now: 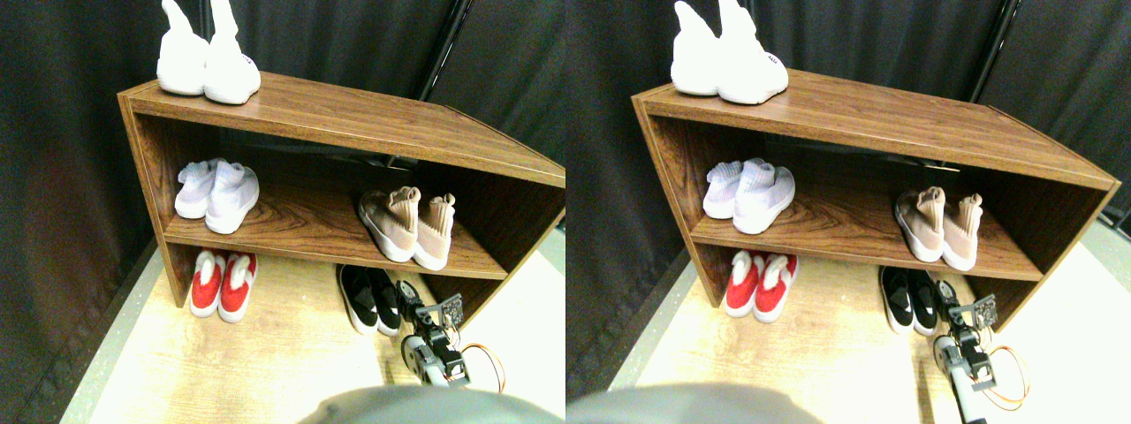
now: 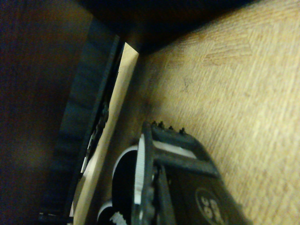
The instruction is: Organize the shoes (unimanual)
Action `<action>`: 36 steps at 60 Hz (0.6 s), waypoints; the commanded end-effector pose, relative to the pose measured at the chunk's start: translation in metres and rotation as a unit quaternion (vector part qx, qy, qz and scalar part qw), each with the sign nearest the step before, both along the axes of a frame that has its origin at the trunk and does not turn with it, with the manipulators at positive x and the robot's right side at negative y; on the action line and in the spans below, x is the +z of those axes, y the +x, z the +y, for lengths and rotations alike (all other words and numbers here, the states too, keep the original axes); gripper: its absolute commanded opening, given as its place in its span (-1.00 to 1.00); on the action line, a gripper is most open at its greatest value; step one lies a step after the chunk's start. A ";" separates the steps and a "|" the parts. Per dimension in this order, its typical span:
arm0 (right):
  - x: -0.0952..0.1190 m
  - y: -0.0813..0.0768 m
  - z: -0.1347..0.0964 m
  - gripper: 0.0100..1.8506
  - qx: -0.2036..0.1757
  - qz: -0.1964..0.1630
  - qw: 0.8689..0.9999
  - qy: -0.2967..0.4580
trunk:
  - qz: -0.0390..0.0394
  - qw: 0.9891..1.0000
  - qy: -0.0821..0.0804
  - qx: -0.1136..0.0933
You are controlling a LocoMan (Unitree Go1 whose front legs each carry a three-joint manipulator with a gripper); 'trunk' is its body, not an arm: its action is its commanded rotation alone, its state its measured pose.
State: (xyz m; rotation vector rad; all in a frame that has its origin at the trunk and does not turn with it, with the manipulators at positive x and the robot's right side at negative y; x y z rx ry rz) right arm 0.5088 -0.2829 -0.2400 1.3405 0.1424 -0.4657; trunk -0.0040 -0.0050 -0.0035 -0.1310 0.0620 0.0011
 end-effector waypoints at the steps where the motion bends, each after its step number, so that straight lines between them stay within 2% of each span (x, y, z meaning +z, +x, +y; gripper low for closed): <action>1: 0.007 0.003 0.001 -0.94 0.010 -0.015 1.000 0.003 | 0.011 1.000 -0.009 0.005; 6: 0.007 0.004 0.000 -0.94 0.014 -0.015 1.000 -0.005 | 0.011 1.000 -0.009 0.005; 16: 0.012 0.003 -0.001 -0.94 -0.002 -0.024 0.999 -0.021 | 0.011 1.000 -0.009 0.005; 17: 0.013 0.003 -0.001 -0.94 -0.004 -0.025 0.999 -0.023 | 0.008 1.000 -0.006 0.000; 23: 0.023 0.000 -0.003 -0.94 -0.001 -0.045 0.999 -0.018 | 0.007 1.000 -0.005 -0.002; 29: 0.037 -0.007 -0.005 -0.94 0.028 -0.078 0.996 -0.044 | 0.004 1.000 -0.003 -0.005; 34: 0.046 -0.015 -0.003 -0.94 0.032 -0.090 0.995 -0.041 | 0.000 1.000 -0.001 -0.008; 36: 0.053 -0.024 -0.001 -0.94 0.038 -0.094 0.994 -0.045 | -0.003 1.000 0.000 -0.009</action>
